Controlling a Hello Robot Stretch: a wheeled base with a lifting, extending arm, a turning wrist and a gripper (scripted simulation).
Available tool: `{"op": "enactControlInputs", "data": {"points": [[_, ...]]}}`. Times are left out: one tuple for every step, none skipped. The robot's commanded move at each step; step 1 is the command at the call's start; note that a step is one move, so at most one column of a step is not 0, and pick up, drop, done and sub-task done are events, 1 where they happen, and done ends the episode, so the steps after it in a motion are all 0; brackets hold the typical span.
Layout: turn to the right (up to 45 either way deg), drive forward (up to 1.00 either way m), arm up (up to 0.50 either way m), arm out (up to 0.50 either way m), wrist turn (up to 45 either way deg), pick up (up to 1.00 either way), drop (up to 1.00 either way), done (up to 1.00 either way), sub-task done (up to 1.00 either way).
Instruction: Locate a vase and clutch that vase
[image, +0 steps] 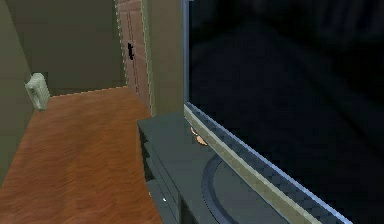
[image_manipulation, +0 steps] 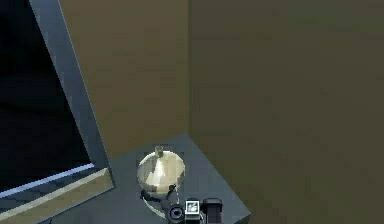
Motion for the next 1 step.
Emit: {"op": "enactControlInputs", "data": {"points": [[0.0,0.00,0.10,0.00,0.0,0.00,0.00,0.00,0.00]]}}
